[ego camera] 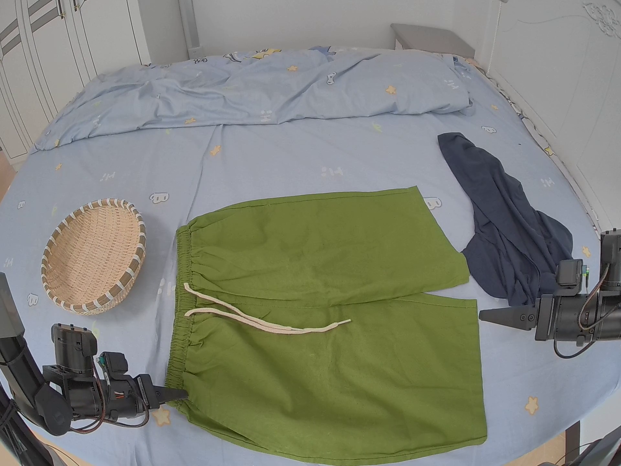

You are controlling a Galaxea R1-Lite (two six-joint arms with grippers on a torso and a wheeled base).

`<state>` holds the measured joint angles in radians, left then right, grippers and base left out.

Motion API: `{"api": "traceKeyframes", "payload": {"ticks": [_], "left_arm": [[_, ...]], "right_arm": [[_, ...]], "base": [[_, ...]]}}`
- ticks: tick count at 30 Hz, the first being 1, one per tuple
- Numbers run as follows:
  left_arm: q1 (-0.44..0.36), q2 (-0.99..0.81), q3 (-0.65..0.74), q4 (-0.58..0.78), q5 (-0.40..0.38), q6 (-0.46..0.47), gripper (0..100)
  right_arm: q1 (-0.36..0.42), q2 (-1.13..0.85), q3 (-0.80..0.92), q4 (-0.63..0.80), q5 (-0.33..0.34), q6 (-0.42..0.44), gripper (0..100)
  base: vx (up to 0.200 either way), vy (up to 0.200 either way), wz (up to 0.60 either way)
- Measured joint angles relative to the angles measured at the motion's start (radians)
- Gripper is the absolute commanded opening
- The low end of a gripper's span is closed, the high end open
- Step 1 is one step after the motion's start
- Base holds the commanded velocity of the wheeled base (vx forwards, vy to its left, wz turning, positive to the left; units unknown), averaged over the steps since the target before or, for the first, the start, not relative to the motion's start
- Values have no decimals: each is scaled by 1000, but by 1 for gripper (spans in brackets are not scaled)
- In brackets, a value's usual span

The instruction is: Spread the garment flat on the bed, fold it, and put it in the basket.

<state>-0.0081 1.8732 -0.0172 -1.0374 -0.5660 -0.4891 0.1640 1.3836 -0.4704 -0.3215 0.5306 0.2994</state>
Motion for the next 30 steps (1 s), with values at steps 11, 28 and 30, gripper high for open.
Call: {"api": "traceKeyframes", "payload": {"ticks": [11, 28, 30], "left_arm": [[17, -56, 0, 99, 9, 4, 0], [45, -269, 0, 333, 5, 80, 0], [49, -259, 0, 333, 7, 100, 0]], "right_arm": [[-2, -2, 15, 6, -4, 0, 100], [-18, 76, 367, -9, -13, -181, 100], [-22, 93, 386, -13, -10, -188, 100]], "base": [[0, 0, 0], [0, 0, 0], [0, 0, 0]]}}
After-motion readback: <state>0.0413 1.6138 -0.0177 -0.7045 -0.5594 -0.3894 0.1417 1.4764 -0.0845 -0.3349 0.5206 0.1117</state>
